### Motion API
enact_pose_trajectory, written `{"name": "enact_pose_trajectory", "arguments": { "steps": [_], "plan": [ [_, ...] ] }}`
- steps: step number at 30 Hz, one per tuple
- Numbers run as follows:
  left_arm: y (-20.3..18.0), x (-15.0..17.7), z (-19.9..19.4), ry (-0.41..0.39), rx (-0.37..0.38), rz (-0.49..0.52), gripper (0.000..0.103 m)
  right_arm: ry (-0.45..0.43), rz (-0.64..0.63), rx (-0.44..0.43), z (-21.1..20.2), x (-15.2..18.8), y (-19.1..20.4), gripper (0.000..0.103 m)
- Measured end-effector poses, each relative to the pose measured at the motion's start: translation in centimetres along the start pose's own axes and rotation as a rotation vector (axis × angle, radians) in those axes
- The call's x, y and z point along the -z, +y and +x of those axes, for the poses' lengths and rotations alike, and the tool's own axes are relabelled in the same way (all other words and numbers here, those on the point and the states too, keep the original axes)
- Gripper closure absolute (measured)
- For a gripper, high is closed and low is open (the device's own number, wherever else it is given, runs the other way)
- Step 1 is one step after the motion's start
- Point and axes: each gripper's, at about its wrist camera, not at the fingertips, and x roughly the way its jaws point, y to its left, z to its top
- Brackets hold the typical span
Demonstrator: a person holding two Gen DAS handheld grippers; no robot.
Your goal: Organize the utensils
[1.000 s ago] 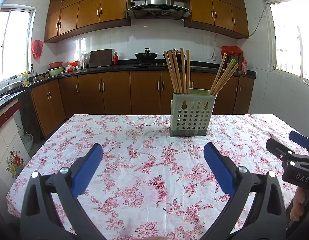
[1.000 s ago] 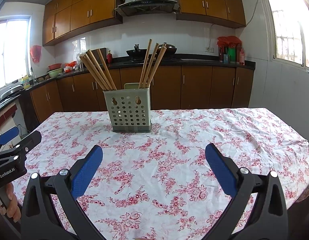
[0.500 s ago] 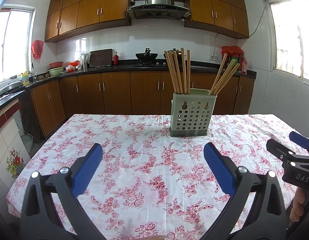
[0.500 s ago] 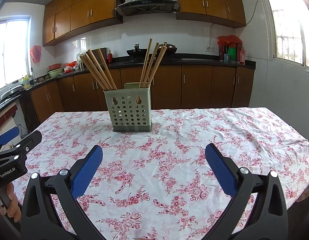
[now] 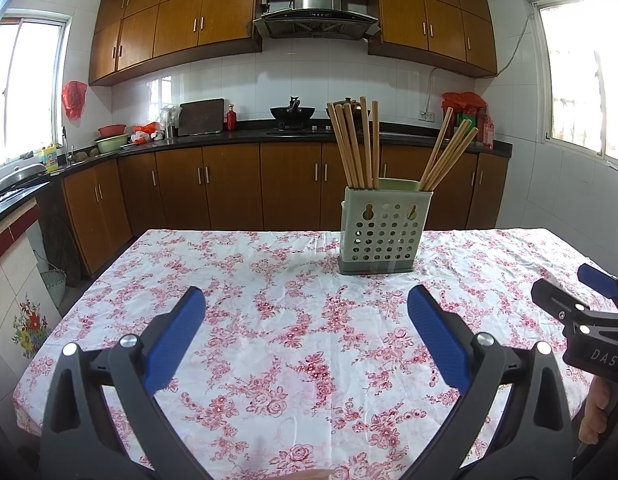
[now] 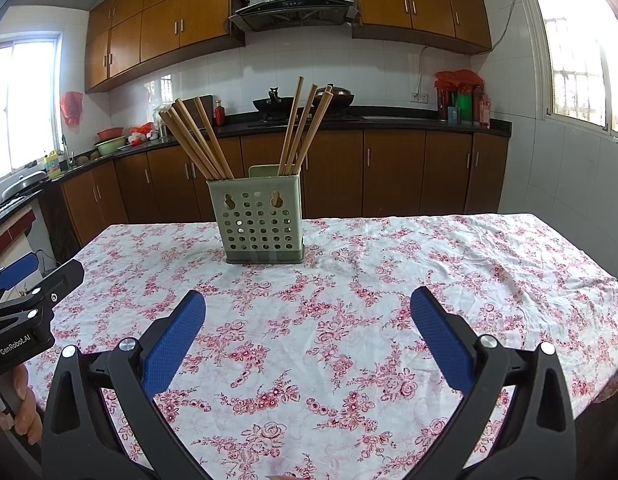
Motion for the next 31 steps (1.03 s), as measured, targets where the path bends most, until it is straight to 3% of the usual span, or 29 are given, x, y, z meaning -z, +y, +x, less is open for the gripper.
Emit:
{"name": "enact_pose_trajectory", "arguments": {
  "steps": [31],
  "plan": [
    [-0.08,-0.31,0.07,-0.001,-0.005,-0.002,0.004,-0.001,0.005,0.0,-0.02,0.0,-0.05,0.002]
  ]
}}
